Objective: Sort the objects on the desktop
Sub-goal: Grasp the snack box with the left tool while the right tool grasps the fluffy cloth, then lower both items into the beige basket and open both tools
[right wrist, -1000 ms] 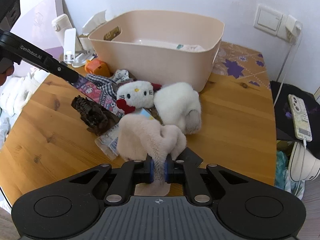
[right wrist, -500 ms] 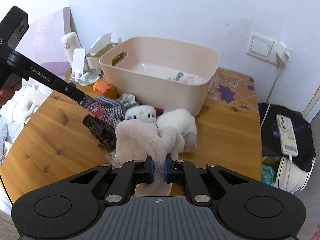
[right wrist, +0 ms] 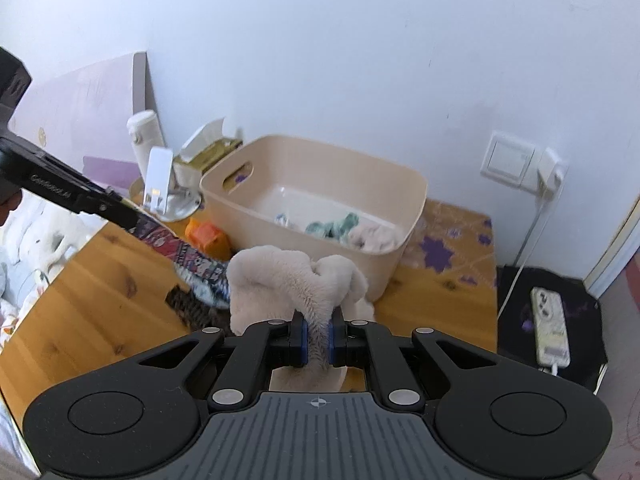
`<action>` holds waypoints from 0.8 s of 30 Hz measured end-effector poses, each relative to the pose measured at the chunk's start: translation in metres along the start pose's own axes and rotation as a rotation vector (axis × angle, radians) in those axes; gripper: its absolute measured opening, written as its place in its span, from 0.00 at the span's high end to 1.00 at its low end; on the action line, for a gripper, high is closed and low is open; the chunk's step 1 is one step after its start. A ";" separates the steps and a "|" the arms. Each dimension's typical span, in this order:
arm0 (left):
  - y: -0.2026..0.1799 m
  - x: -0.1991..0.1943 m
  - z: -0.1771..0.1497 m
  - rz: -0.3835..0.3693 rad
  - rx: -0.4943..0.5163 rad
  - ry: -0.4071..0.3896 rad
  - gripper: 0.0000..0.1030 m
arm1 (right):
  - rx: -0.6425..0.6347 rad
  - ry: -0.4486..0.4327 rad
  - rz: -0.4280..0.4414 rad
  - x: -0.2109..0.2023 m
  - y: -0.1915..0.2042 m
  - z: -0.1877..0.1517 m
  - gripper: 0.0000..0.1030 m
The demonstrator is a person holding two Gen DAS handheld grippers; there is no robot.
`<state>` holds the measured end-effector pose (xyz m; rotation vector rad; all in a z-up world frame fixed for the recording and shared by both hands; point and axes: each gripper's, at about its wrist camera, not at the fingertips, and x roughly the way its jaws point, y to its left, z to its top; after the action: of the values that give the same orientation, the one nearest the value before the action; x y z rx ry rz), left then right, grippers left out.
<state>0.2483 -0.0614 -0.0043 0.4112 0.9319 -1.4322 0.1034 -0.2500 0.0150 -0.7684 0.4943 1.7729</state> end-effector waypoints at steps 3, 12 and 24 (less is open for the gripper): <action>-0.001 -0.008 0.009 0.009 0.003 -0.033 0.77 | -0.013 -0.025 -0.006 -0.001 -0.003 0.011 0.91; -0.010 -0.012 0.044 0.072 0.018 -0.111 0.77 | -0.027 -0.096 -0.019 0.003 -0.018 0.046 0.91; -0.016 0.027 0.094 0.133 0.027 -0.154 0.77 | -0.048 -0.151 0.003 0.025 -0.039 0.084 0.91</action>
<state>0.2578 -0.1512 0.0366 0.3708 0.7481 -1.3369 0.1138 -0.1644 0.0579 -0.6612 0.3531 1.8353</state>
